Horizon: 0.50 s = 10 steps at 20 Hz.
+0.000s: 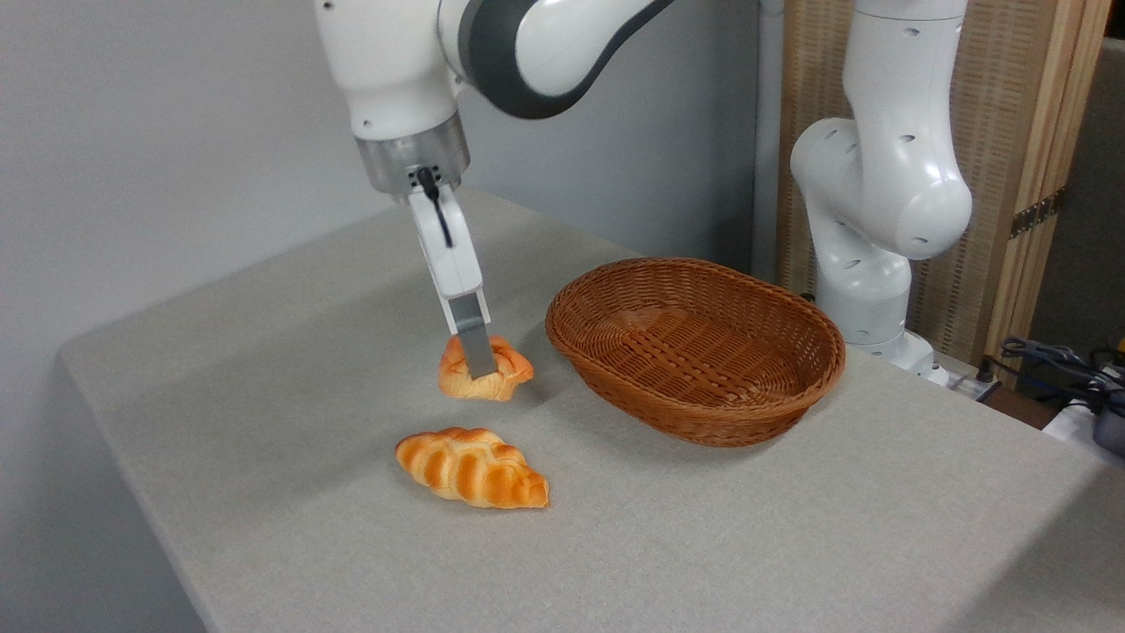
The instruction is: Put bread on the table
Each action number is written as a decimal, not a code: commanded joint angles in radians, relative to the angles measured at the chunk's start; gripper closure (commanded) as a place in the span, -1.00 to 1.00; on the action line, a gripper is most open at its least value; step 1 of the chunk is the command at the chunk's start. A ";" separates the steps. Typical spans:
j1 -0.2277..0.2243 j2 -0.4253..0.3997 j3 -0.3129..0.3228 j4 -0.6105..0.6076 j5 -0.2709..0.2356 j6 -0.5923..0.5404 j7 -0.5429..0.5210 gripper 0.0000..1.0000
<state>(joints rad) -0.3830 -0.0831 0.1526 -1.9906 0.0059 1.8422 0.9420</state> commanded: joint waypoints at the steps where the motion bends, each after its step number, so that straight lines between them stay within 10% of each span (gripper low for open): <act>1: -0.016 0.032 -0.011 0.013 0.006 0.008 0.011 -1.00; 10: -0.017 0.035 -0.016 0.018 0.016 0.012 0.009 -1.00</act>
<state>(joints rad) -0.3975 -0.0513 0.1350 -1.9870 0.0059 1.8444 0.9420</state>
